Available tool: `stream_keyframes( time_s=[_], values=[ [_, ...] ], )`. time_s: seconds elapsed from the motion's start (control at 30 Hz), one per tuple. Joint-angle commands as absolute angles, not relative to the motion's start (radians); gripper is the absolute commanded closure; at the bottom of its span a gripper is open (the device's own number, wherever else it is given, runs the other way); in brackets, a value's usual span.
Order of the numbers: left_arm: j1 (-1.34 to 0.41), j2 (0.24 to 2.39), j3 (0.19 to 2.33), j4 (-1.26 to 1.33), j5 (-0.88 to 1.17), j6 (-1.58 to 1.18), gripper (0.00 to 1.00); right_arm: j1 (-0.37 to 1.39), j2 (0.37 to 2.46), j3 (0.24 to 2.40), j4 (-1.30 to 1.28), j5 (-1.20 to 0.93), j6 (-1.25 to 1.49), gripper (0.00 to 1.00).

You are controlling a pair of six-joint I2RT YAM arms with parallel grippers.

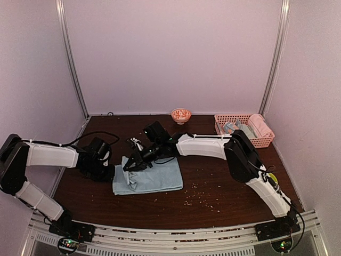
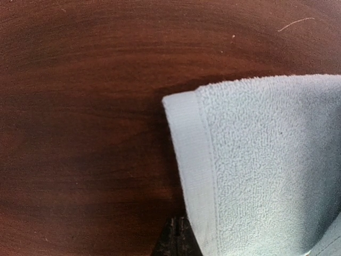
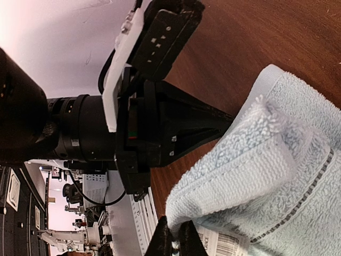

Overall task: Roll the towels
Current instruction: Fold the towel at the center of the board.

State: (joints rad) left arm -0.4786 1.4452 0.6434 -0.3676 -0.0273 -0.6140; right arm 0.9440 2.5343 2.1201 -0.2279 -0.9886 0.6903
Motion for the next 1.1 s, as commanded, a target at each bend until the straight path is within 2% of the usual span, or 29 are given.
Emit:
stream_keyframes(
  time_s=[0.0, 0.27, 0.97, 1.0, 1.07],
  values=[
    [-0.477, 1.458, 0.605, -0.431, -0.003, -0.626, 1.0, 0.952, 2.583, 2.146, -0.136, -1.001, 0.747, 1.0],
    [-0.477, 1.46, 0.599, -0.427, -0.003, -0.628, 1.0, 0.957, 2.603, 2.158, -0.014, -1.0, 0.826, 1.0],
    [-0.477, 1.405, 0.606, -0.46, -0.026, -0.65, 1.0, 0.978, 2.69, 2.187, 0.085, -0.979, 0.839, 1.0],
    [-0.477, 1.393, 0.612, -0.471, -0.031, -0.653, 1.0, 0.978, 2.691, 2.189, 0.108, -0.98, 0.842, 0.95],
    [-0.476, 1.371, 0.628, -0.497, -0.045, -0.658, 1.0, 0.978, 2.686, 2.19, 0.155, -0.991, 0.866, 0.78]
  ],
)
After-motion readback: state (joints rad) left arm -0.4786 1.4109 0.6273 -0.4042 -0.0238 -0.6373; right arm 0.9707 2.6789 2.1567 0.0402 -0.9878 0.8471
